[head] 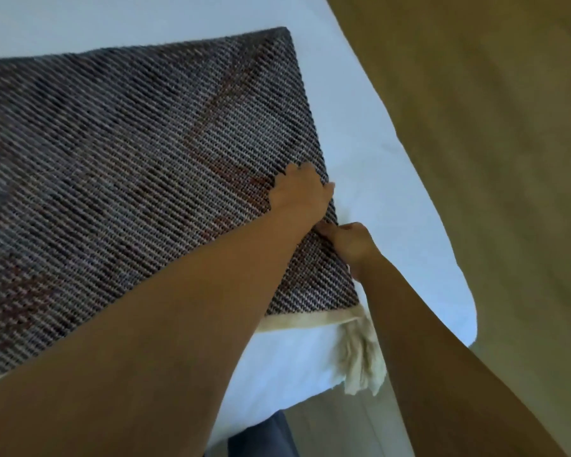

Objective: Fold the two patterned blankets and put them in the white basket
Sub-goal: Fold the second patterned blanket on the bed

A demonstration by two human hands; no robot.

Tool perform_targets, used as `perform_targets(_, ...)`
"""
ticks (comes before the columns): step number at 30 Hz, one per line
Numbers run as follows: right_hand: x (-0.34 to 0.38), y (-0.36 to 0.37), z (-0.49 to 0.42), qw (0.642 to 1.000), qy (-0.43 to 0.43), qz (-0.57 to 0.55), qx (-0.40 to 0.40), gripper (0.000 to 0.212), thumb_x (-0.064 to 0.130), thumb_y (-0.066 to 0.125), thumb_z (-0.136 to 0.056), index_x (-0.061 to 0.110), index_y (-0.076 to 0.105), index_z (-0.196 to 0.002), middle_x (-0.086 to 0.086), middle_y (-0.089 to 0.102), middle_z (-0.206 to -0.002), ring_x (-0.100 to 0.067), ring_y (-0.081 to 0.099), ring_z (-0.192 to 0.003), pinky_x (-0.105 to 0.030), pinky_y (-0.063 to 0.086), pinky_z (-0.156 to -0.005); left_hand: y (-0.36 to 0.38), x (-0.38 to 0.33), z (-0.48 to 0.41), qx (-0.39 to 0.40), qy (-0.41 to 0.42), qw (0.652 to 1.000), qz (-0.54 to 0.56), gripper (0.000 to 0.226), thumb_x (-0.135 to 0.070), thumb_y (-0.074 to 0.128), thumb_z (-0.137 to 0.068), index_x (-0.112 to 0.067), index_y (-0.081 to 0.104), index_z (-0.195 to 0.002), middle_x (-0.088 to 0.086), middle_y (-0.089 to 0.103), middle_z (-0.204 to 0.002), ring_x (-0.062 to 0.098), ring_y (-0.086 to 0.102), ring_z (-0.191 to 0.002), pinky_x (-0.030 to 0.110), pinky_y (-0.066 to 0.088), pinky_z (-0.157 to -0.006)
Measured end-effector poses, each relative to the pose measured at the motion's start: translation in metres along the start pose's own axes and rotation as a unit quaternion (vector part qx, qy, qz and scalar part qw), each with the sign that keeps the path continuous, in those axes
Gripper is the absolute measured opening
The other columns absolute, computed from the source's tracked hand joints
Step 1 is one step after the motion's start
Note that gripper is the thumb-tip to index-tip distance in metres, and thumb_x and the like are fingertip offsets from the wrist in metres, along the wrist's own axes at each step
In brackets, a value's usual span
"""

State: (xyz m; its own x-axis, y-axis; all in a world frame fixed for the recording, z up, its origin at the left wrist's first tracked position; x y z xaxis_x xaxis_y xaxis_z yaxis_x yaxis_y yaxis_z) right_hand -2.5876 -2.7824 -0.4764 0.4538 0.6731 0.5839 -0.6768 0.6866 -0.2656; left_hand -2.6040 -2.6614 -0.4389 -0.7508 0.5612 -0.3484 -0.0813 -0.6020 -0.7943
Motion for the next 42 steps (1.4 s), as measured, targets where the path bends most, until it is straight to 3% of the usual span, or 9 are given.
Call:
perform_targets(2, -0.003, 0.005, -0.004, 0.999, -0.021, 0.043, 0.006, 0.026, 0.024, 0.067, -0.082, -0.002, 0.064, -0.077, -0.023, 0.069, -0.089, -0.034, 0.067, -0.082, -0.042, 0.054, -0.074, 0.011, -0.009, -0.015, 0.02, -0.05, 0.999, -0.007, 0.079, -0.053, 0.05, -0.088, -0.004, 0.019, -0.143, 0.017, 0.026, -0.144, 0.036, 0.029, -0.13, 0.045, 0.038, -0.098)
perform_targets(5, -0.01, 0.014, -0.013, 0.992, -0.057, 0.113, 0.017, 0.026, 0.025, 0.062, -0.085, -0.001, 0.062, -0.088, -0.017, 0.066, -0.088, -0.031, 0.062, -0.082, -0.037, 0.046, -0.066, 0.029, -0.012, -0.035, 0.012, -0.092, 0.995, -0.029, 0.097, -0.057, 0.057, -0.081, -0.001, 0.008, -0.144, 0.017, 0.018, -0.144, 0.036, 0.024, -0.129, 0.042, 0.039, -0.096)
perform_targets(8, -0.015, 0.02, -0.017, 0.984, -0.061, 0.168, -0.004, 0.022, 0.03, 0.057, -0.086, 0.008, 0.056, -0.089, -0.007, 0.059, -0.082, -0.025, 0.055, -0.073, -0.028, 0.037, -0.056, 0.038, -0.011, -0.048, -0.022, -0.128, 0.991, -0.027, 0.082, -0.046, 0.053, -0.088, -0.002, 0.01, -0.143, 0.016, 0.017, -0.144, 0.035, 0.023, -0.127, 0.044, 0.043, -0.091)
perform_targets(12, -0.017, 0.03, -0.002, 0.986, -0.022, 0.141, -0.086, 0.02, 0.033, 0.051, -0.088, 0.014, 0.05, -0.092, -0.007, 0.062, -0.088, -0.029, 0.058, -0.082, -0.037, 0.048, -0.075, 0.035, -0.013, -0.057, -0.019, -0.155, 0.987, -0.022, 0.067, -0.031, 0.05, -0.092, -0.004, 0.013, -0.141, 0.016, 0.021, -0.142, 0.034, 0.028, -0.124, 0.045, 0.043, -0.09)
perform_targets(17, -0.008, 0.069, 0.033, 0.986, -0.057, 0.096, -0.122, 0.017, 0.026, 0.046, -0.09, 0.018, 0.032, -0.085, -0.007, 0.061, -0.089, -0.025, 0.052, -0.073, -0.034, 0.042, -0.061, 0.018, 0.001, -0.06, -0.014, -0.102, 0.993, -0.055, 0.058, -0.016, 0.056, -0.088, -0.003, 0.024, -0.134, 0.021, 0.034, -0.135, 0.036, 0.041, -0.12, 0.039, 0.045, -0.089)
perform_targets(22, 0.002, 0.093, 0.051, 0.977, -0.119, 0.137, -0.109, 0.022, 0.029, 0.046, -0.092, 0.013, 0.04, -0.106, -0.008, 0.064, -0.101, -0.031, 0.061, -0.091, -0.036, 0.048, -0.071, -0.021, 0.022, -0.058, -0.069, -0.044, 0.996, 0.019, 0.032, -0.005, 0.046, -0.091, -0.001, 0.044, -0.122, 0.02, 0.057, -0.119, 0.036, 0.057, -0.106, 0.039, 0.046, -0.077)
perform_targets(26, 0.018, 0.124, 0.08, 0.962, -0.184, 0.171, -0.107, 0.019, 0.026, 0.045, -0.093, 0.014, 0.038, -0.106, -0.008, 0.063, -0.101, -0.031, 0.061, -0.091, -0.033, 0.042, -0.066, -0.061, 0.059, -0.04, -0.107, 0.016, 0.993, 0.051, 0.029, -0.012, 0.042, -0.096, -0.002, 0.043, -0.123, 0.018, 0.061, -0.098, 0.032, 0.059, -0.078, 0.036, 0.038, -0.056)
perform_targets(31, 0.037, 0.183, 0.118, 0.945, -0.25, 0.192, -0.088, 0.013, 0.024, 0.047, -0.09, 0.016, 0.039, -0.095, -0.003, 0.057, -0.087, -0.029, 0.059, -0.083, -0.031, 0.037, -0.063, -0.107, 0.137, -0.009, -0.15, 0.025, 0.985, 0.077, 0.033, -0.023, 0.036, -0.101, -0.003, 0.038, -0.127, 0.01, 0.053, -0.079, 0.02, 0.044, -0.053, 0.032, 0.029, -0.044)
perform_targets(42, 0.047, 0.384, 0.182, 0.923, -0.269, 0.274, -0.039, 0.022, 0.025, 0.049, -0.094, 0.007, 0.046, -0.108, -0.013, 0.062, -0.101, -0.032, 0.06, -0.092, -0.031, 0.041, -0.07, -0.175, 0.368, 0.042, -0.182, -0.024, 0.981, 0.067, 0.027, -0.025, 0.035, -0.101, -0.004, 0.041, -0.117, 0.008, 0.053, -0.073, 0.021, 0.044, -0.053, 0.034, 0.033, -0.047)
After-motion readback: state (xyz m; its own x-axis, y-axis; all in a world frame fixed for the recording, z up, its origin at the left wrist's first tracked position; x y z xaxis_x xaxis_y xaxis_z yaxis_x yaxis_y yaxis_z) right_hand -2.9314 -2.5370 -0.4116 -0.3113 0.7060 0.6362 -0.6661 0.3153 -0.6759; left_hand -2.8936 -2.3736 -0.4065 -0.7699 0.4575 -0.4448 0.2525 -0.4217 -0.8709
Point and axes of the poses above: each hand's wrist, its own z-axis away from the middle knuckle, its own y-axis out of the palm, x = y × z, the point moved 3 cm from there along -z, towards the middle knuckle
